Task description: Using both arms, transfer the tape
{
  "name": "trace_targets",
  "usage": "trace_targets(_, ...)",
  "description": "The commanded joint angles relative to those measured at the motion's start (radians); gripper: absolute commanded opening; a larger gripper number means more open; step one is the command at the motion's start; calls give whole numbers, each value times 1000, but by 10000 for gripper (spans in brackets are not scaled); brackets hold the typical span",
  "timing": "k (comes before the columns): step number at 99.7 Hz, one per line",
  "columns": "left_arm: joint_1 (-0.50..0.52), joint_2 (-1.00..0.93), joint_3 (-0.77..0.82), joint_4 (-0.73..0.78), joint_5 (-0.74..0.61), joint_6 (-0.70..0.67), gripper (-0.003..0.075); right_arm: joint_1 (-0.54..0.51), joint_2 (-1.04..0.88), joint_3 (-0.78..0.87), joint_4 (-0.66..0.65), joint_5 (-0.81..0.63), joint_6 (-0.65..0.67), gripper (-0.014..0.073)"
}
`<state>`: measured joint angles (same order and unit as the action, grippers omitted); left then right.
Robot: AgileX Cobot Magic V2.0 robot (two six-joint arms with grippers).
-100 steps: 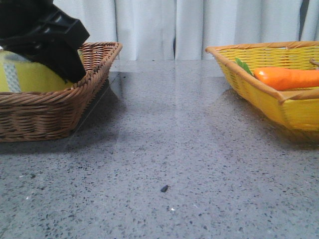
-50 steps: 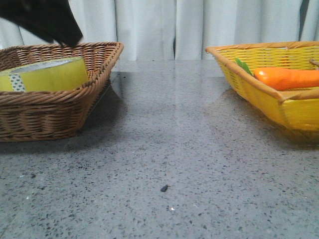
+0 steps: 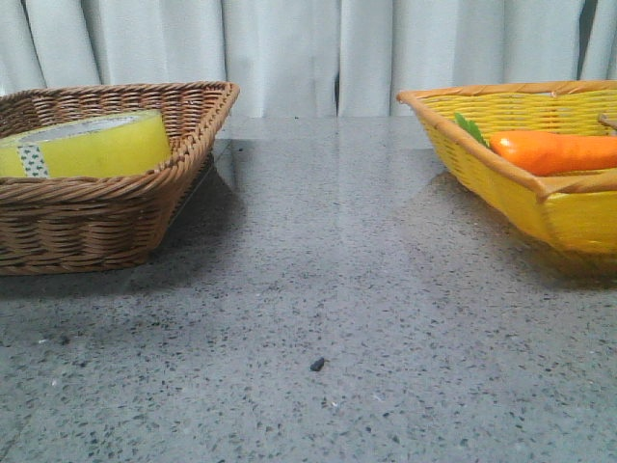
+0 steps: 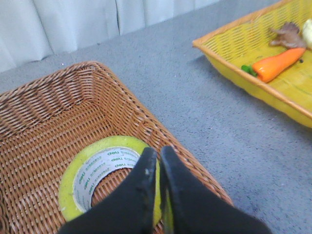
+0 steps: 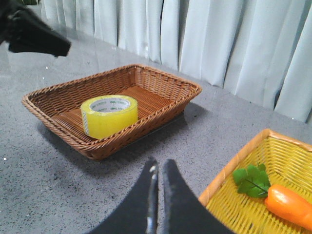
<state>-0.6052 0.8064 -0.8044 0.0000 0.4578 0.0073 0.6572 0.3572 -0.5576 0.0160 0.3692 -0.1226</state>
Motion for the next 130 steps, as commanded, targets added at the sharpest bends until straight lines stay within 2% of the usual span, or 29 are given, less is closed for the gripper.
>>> trace_targets(1,-1,-98,55,-20,-125,0,-21,-1,-34,27,-16,-144,0,-64)
trace_targets(30,-1,-441,357,-47,-234,0,-21,-1,-89,196,-16,-315,0,-64)
trace_targets(41,-1,-545,429,-49,-236,0,-21,-1,-89,231,-16,-391,0,-65)
trace_targets(53,-1,-629,471,-81,-234,-2,-21,-1,-89,239,-16,-412,0,-66)
trace_targets(112,-1,-663,529,-84,-231,-2,-21,-1,-89,239,-16,-410,0,-67)
trace_targets(130,76,-729,623,13,-304,-2,-21,-1,-89,239,-16,-409,0,-67)
